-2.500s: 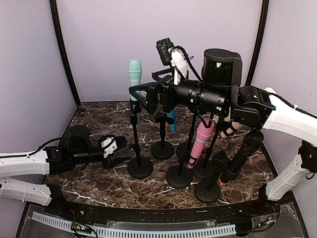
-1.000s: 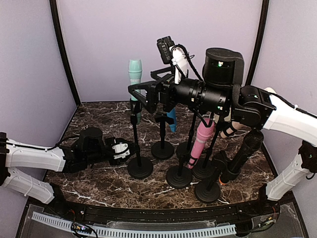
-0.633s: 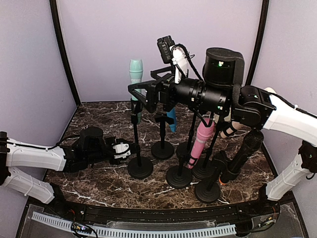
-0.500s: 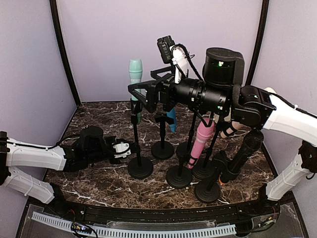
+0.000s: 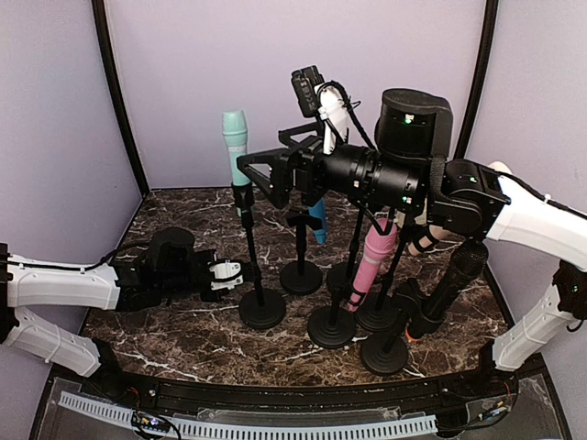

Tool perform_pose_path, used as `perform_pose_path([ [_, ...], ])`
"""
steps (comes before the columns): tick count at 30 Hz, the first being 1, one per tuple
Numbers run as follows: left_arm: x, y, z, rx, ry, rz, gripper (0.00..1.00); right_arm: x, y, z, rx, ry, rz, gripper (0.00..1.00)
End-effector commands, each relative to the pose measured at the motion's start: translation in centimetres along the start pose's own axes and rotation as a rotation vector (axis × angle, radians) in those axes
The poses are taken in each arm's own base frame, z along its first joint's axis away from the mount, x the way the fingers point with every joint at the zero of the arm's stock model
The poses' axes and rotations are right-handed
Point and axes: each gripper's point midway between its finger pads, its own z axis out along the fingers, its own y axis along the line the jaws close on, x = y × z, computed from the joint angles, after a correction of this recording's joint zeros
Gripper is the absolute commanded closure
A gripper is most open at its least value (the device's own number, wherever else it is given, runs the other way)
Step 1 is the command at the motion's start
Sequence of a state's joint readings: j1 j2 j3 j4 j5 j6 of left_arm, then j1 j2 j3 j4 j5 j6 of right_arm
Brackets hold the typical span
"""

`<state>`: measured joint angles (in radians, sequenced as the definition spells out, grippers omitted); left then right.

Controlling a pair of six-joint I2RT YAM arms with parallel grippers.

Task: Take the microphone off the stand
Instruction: Unscrew the knob on the microphone stand.

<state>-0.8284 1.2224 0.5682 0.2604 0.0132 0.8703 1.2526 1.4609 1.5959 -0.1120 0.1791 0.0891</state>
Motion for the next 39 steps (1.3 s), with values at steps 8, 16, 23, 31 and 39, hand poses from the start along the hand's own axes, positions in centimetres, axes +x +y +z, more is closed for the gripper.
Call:
perform_pose_path([
  [8, -2.0, -0.9, -1.5, 0.153, -0.019, -0.177, 0.92, -1.6, 0.4, -0.5, -0.011, -0.055, 0.014, 0.01],
  [16, -2.7, -2.6, -1.9, 0.290, -0.004, -0.306, 0.93, -1.3, 0.4, -0.2, -0.009, -0.047, 0.016, 0.02],
  [23, -3.0, -3.3, -1.8, 0.358, 0.001, -0.394, 0.94, -1.1, 0.4, -0.1, -0.006, -0.043, 0.019, 0.02],
  [31, -4.1, -2.0, -2.0, 0.318, -0.059, -0.490, 0.67, -1.0, 0.2, -0.2, 0.005, -0.040, 0.017, 0.02],
  [39, -5.2, 0.2, -3.6, 0.220, -0.152, -0.584, 0.45, -1.0, 0.1, -0.1, 0.010, -0.036, 0.009, 0.02],
])
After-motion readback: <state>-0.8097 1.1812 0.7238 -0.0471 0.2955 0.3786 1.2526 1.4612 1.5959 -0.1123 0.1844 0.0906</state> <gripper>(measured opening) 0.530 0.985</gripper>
